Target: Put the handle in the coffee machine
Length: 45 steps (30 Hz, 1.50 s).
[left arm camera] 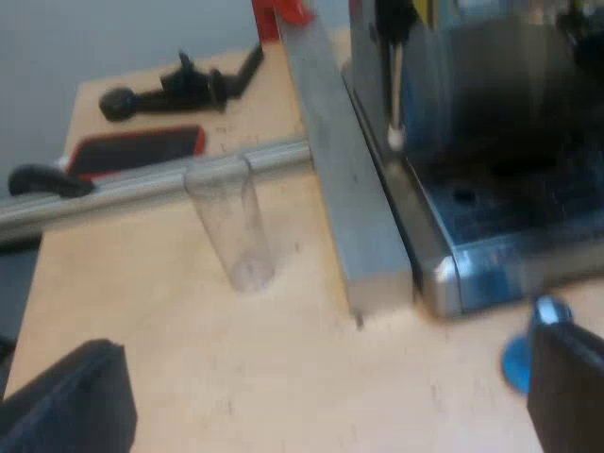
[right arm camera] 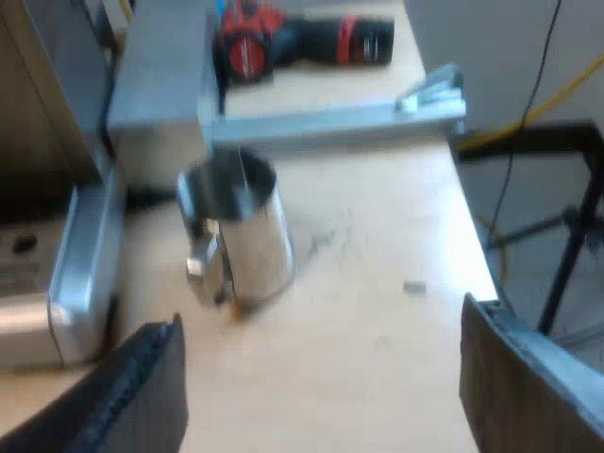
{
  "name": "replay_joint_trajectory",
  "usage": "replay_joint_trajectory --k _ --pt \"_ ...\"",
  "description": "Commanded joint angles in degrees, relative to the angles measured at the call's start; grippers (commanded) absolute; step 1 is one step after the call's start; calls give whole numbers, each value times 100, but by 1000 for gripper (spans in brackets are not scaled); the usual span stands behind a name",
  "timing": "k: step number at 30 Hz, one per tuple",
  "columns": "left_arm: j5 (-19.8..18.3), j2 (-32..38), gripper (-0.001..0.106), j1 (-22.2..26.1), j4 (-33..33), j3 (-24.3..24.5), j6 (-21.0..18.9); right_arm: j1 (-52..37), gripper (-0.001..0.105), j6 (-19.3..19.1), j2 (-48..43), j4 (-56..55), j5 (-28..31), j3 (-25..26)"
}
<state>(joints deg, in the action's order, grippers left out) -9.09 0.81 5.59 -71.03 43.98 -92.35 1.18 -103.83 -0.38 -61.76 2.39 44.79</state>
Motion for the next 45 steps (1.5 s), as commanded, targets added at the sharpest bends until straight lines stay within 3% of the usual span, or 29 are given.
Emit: replay_joint_trajectory --k 1,5,12,16,23,45 --pt "58 794 86 -55 772 -187 -251 -32 63 -54 -260 569 -8 -48" --pt "86 793 86 -76 929 -391 -299 -32 63 -54 -260 844 -44 -220" --pt "128 793 86 -301 963 -1060 -297 -32 63 -54 -260 894 -784 -831" --pt "161 793 86 -396 892 -1282 -278 -32 63 -46 -260 881 -784 -1145" --pt "160 793 86 -456 946 -1296 -256 -32 63 -46 -250 501 -784 -1476" --pt "133 793 86 -456 1023 -1329 -74 -32 63 -46 -251 332 -758 -1485"
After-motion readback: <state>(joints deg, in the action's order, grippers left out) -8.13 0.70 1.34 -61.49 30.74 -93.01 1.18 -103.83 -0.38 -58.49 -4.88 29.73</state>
